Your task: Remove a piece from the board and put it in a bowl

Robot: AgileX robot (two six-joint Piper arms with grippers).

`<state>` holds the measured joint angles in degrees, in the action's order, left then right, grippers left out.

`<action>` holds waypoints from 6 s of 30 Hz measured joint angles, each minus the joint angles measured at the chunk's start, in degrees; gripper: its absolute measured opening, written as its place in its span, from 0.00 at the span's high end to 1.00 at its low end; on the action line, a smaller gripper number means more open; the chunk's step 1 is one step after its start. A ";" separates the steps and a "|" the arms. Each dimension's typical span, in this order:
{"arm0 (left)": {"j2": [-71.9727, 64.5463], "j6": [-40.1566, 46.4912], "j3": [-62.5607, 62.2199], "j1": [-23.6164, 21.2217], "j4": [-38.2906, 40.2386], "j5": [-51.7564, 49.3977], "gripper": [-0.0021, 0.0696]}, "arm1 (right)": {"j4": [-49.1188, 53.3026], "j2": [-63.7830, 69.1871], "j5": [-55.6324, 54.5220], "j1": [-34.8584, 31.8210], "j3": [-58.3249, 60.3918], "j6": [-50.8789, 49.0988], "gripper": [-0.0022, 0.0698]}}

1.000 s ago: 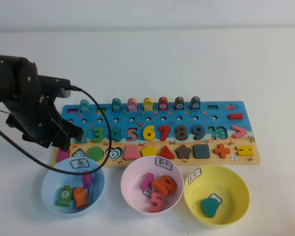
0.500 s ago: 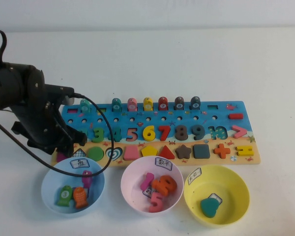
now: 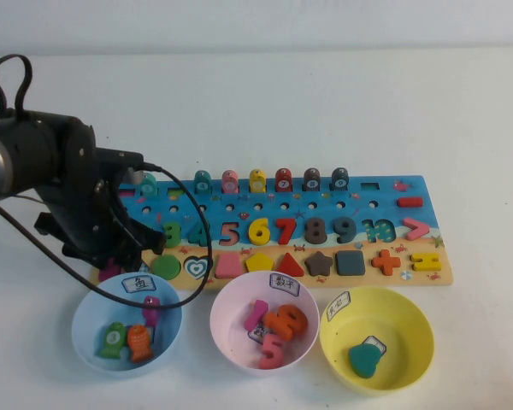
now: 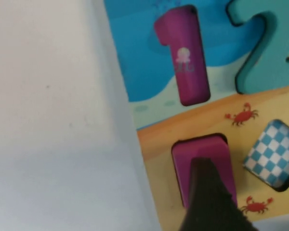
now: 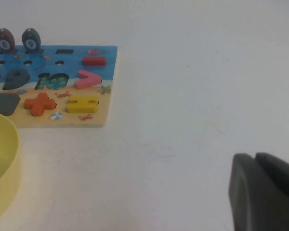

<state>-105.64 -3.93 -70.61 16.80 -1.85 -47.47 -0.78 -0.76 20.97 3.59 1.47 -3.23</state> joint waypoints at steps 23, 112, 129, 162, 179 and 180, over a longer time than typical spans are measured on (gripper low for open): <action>-1.77 -9.59 0.00 0.23 -5.03 0.13 0.52 | 0.00 0.00 0.00 0.00 0.00 0.00 0.99; 1.13 -9.20 0.11 0.23 -6.18 -0.93 0.71 | 0.00 0.00 0.00 0.00 0.00 0.00 0.99; 9.66 -6.20 0.11 5.69 -7.73 -4.00 0.71 | 0.00 0.00 0.00 0.00 0.00 0.00 0.99; -9.70 12.76 -18.97 39.26 8.27 -2.49 0.66 | 0.00 0.00 0.00 0.00 0.00 0.00 0.99; 4.87 6.13 -2.15 36.86 1.53 19.19 0.89 | 0.00 0.00 0.00 0.00 0.00 0.00 0.99; 7.66 6.13 0.82 36.86 0.72 22.94 0.92 | 0.00 0.00 0.00 0.00 0.00 0.00 0.99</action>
<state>-97.98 2.19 -69.78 53.66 -1.13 -24.53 -0.78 -0.76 20.97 3.59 1.47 -3.23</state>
